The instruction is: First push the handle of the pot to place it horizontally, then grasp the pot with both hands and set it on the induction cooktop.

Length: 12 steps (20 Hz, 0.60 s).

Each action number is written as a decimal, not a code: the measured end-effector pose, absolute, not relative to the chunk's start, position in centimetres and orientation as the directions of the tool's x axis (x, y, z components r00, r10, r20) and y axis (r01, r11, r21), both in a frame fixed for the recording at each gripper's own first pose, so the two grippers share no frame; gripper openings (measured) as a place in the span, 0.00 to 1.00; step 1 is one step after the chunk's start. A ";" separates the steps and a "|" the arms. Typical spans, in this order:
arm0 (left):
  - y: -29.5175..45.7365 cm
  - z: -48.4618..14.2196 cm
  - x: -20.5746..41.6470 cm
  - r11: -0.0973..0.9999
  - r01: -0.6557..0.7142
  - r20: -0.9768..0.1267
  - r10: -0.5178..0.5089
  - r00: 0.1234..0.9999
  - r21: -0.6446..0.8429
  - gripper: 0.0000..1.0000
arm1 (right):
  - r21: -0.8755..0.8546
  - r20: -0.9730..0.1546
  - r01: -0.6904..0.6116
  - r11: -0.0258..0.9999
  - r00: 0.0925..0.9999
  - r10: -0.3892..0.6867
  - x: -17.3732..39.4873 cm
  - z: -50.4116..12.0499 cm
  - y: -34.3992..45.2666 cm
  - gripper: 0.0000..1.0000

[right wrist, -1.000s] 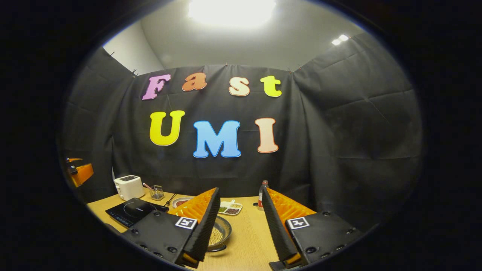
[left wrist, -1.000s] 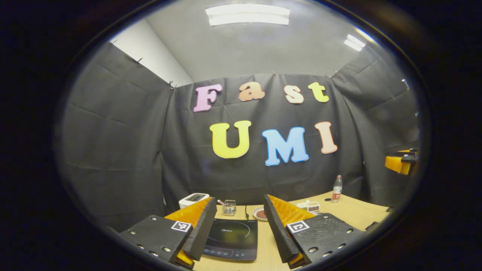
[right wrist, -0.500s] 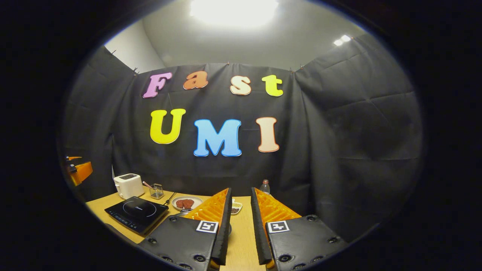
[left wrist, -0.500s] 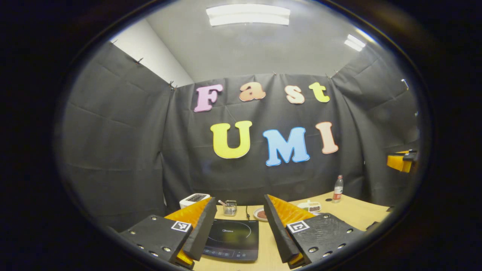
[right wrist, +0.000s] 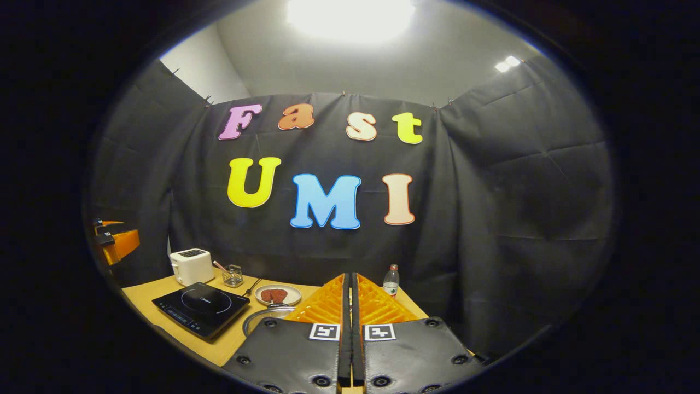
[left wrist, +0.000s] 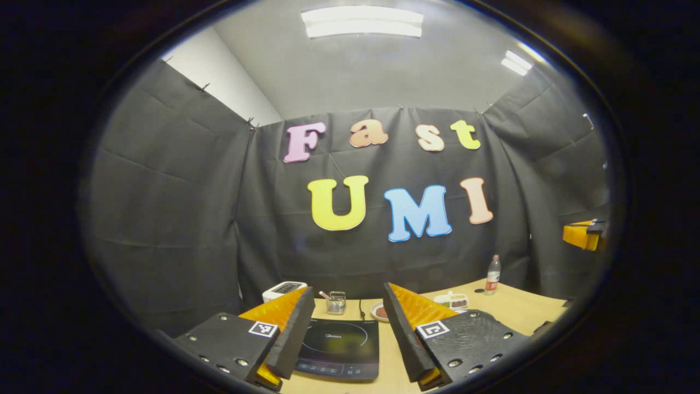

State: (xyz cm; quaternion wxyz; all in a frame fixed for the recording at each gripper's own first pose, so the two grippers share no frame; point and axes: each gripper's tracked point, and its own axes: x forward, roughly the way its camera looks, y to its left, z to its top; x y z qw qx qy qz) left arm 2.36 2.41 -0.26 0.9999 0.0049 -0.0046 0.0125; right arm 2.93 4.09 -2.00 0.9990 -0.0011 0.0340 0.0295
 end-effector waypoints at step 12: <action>7.0 -1.7 3.3 1.000 -0.028 0.003 0.028 1.000 -0.012 0.74 | -0.025 -0.256 -0.180 0.983 0.952 0.167 3.1 -7.7 10.3 0.02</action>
